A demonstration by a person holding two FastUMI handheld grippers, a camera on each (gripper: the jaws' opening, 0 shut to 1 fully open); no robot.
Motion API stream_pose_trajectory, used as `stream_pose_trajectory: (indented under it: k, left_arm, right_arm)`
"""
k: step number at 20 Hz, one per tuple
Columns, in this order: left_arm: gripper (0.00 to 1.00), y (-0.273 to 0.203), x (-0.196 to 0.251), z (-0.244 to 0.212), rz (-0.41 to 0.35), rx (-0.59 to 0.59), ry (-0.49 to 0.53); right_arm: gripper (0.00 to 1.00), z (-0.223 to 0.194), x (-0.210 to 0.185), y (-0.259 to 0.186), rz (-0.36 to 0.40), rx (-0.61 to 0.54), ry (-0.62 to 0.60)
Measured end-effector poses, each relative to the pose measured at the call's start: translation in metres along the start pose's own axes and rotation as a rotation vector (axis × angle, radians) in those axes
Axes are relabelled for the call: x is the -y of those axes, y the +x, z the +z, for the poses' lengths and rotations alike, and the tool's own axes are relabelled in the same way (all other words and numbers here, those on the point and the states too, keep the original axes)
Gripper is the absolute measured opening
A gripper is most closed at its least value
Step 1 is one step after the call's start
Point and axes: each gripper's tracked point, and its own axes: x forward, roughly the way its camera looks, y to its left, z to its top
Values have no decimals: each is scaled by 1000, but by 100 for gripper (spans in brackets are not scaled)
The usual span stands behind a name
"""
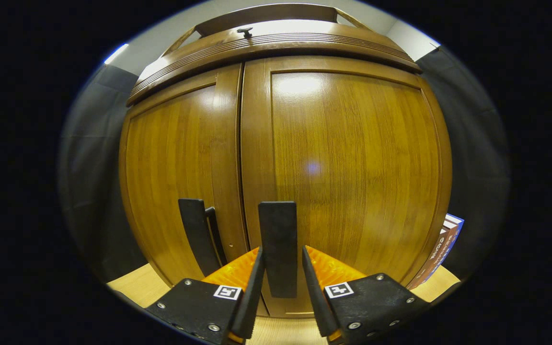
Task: Open the right door of the double-door shoe cabinet with the right hand, and open the left door with the left hand.
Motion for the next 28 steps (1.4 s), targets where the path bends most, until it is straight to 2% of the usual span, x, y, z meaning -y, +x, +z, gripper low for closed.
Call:
stream_pose_trajectory:
  k: [2, 3, 4, 8, 9, 10, 11, 16, 17, 25, 26, 27, 28]
  left_arm:
    - [95, 2, -1, -2, 5, -3, 0]
    - [95, 1, -1, -4, 4, -6, -1]
    - [95, 1, -1, -4, 5, -8, -3]
    - [94, -3, 0, -2, 12, -11, -1]
    - [94, -6, 0, -1, 13, -9, 0]
    - [94, -7, 0, 0, 14, -6, 1]
    - [94, -9, 2, 2, 15, -3, 0]
    - [95, -14, 8, 5, 9, 2, 10]
    - [98, -16, 8, 4, 8, 2, 11]
    - [98, -28, 13, 10, 8, 7, 18]
    - [98, -29, 15, 12, 5, 11, 17]
    - [98, -29, 16, 11, 0, 11, 14]
    - [94, -29, 18, 11, -7, 8, 13]
  right_arm:
    - [42, -2, -1, 0, 4, -6, 5]
    - [27, -1, -1, 1, 4, -4, -2]
    - [36, -3, -1, 0, 2, -9, -7]
    - [34, -4, 1, -14, 14, -6, -16]
    - [25, -4, 1, -17, 21, -3, -22]
    - [24, -4, 1, -24, 28, -1, -29]
    - [34, -4, 2, -31, 33, 0, -34]
    - [33, -6, 8, -65, 53, -9, -13]
    - [33, -6, 11, -71, 59, -8, -8]
    - [31, -7, 23, -112, 101, -37, 14]
    - [39, -7, 25, -117, 104, -36, 12]
    - [31, -6, 27, -121, 105, -37, 13]
    - [31, -6, 29, -126, 108, -39, 17]
